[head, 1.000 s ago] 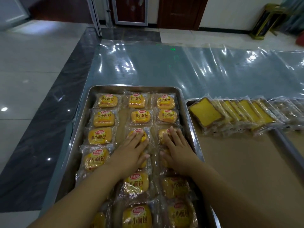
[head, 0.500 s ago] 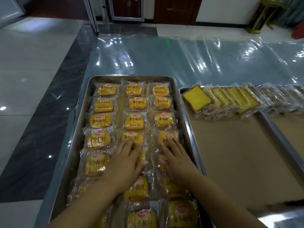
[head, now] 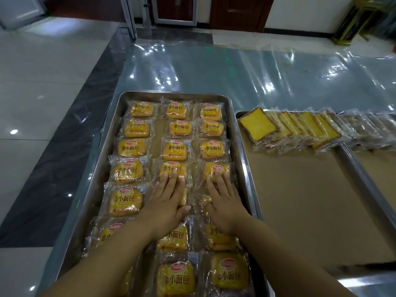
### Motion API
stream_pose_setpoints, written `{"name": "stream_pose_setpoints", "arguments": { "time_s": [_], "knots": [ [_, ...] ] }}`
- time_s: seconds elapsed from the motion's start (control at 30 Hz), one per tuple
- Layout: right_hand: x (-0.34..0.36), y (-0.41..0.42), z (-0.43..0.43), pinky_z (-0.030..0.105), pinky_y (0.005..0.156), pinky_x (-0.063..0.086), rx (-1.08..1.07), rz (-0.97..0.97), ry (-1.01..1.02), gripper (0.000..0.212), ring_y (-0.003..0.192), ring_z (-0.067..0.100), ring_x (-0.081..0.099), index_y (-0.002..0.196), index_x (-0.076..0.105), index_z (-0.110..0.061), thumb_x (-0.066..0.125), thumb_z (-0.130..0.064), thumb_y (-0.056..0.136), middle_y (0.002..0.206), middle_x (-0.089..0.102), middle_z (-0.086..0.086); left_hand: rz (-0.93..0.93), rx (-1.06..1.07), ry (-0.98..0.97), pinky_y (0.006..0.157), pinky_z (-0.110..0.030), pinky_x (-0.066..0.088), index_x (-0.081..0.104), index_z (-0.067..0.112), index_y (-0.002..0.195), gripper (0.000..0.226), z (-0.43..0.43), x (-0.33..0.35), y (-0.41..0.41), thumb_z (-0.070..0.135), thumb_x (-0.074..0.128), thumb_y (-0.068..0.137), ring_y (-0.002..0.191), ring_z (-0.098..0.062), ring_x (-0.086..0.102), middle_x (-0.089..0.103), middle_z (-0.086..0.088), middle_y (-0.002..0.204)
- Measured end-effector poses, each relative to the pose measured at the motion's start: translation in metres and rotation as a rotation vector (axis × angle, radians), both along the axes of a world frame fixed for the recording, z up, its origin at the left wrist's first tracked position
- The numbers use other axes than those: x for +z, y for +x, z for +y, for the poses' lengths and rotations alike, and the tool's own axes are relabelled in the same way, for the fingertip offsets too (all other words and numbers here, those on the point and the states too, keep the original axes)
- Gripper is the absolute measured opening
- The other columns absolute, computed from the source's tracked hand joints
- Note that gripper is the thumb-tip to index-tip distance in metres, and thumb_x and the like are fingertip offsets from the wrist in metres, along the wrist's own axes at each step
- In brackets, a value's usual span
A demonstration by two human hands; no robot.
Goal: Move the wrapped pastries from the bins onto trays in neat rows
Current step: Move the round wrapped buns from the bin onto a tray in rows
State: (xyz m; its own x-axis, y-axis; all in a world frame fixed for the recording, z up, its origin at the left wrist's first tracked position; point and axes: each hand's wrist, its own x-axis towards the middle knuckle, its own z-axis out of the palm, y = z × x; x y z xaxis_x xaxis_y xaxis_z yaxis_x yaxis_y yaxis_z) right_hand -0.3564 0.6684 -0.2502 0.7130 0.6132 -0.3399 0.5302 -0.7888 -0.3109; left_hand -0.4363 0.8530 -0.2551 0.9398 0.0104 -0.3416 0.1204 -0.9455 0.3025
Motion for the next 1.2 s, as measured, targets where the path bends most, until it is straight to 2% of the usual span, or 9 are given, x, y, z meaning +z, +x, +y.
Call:
{"name": "stream_pose_setpoints", "arguments": {
  "time_s": [0.17,0.27,0.37,0.5,0.6,0.7,0.8,1.1,1.2],
  "knots": [
    [0.007,-0.003,-0.008,0.031,0.108,-0.013,-0.053,0.002,0.153,0.067,0.134,0.011,-0.031,0.149,-0.006,-0.024,0.030,-0.048,0.098,0.156,-0.019,-0.004,-0.111,0.117,-0.079,0.109,-0.035,-0.010,-0.011,0.032,0.145,0.069,-0.005,0.009,-0.003,0.055,0.030,0.094,0.136,-0.012,-0.029,-0.026,0.008,0.152],
    [0.017,-0.012,-0.021,0.031,0.114,0.000,-0.068,-0.103,0.298,0.062,0.143,0.013,-0.006,0.149,0.019,-0.021,0.043,-0.043,0.095,0.157,0.010,-0.004,-0.233,0.179,-0.120,0.115,-0.041,0.003,0.007,0.032,0.148,0.067,-0.012,0.017,-0.016,0.055,0.035,0.092,0.141,-0.012,-0.018,-0.011,0.011,0.156],
    [0.027,-0.029,-0.035,0.040,0.112,0.027,-0.006,-0.201,0.409,0.044,0.135,0.023,0.027,0.130,0.051,-0.013,0.061,-0.029,0.089,0.140,0.043,0.003,-0.298,0.186,-0.105,0.113,-0.042,0.014,0.031,0.029,0.142,0.060,-0.021,0.022,-0.033,0.057,0.038,0.089,0.140,-0.016,-0.001,0.011,0.008,0.153],
    [0.030,-0.058,-0.048,0.036,0.091,0.045,0.110,-0.293,0.452,0.034,0.110,0.028,0.051,0.108,0.065,-0.009,0.074,-0.019,0.077,0.115,0.060,0.009,-0.308,0.132,-0.079,0.110,-0.039,0.021,0.041,0.031,0.136,0.056,-0.029,0.022,-0.057,0.059,0.037,0.088,0.135,-0.013,0.009,0.023,0.007,0.148],
    [0.024,-0.077,-0.051,0.033,0.100,0.036,0.115,-0.211,0.341,0.045,0.124,0.024,0.039,0.125,0.054,-0.018,0.062,-0.037,0.084,0.133,0.047,0.004,-0.254,0.037,-0.037,0.110,-0.033,0.009,0.026,0.032,0.144,0.067,-0.033,0.017,-0.072,0.067,0.027,0.087,0.138,-0.012,0.006,0.015,0.010,0.153],
    [0.008,-0.093,-0.056,0.032,0.111,0.003,0.086,-0.080,0.139,0.068,0.142,0.018,-0.003,0.148,0.014,-0.026,0.039,-0.054,0.092,0.156,0.004,-0.007,-0.166,-0.053,0.016,0.107,-0.040,-0.006,-0.013,0.043,0.142,0.076,-0.034,0.010,-0.087,0.079,0.004,0.077,0.138,-0.010,-0.024,-0.022,0.015,0.151],
    [0.000,-0.102,-0.056,0.035,0.109,-0.016,0.122,-0.096,0.009,0.074,0.139,0.020,-0.028,0.149,-0.010,-0.024,0.029,-0.056,0.094,0.155,-0.023,-0.003,-0.111,-0.098,0.080,0.108,-0.039,-0.010,-0.025,0.040,0.136,0.077,-0.035,0.005,-0.096,0.080,-0.008,0.071,0.136,-0.016,-0.031,-0.031,0.009,0.150],
    [-0.001,-0.104,-0.055,0.037,0.112,-0.015,0.151,-0.123,-0.069,0.071,0.136,0.024,-0.032,0.148,-0.011,-0.024,0.028,-0.052,0.096,0.155,-0.022,0.000,-0.064,-0.111,0.088,0.108,-0.035,-0.015,-0.025,0.034,0.136,0.078,-0.033,0.002,-0.097,0.076,-0.003,0.075,0.135,-0.017,-0.033,-0.031,0.003,0.150],
    [0.004,-0.101,-0.056,0.035,0.114,-0.004,0.113,-0.105,0.019,0.068,0.143,0.021,-0.016,0.150,0.005,-0.025,0.034,-0.052,0.095,0.158,-0.007,-0.003,-0.075,-0.098,0.035,0.113,-0.040,-0.001,-0.010,0.035,0.146,0.078,-0.030,0.006,-0.094,0.075,0.010,0.081,0.141,-0.019,-0.018,-0.019,0.004,0.155]
  ]
}}
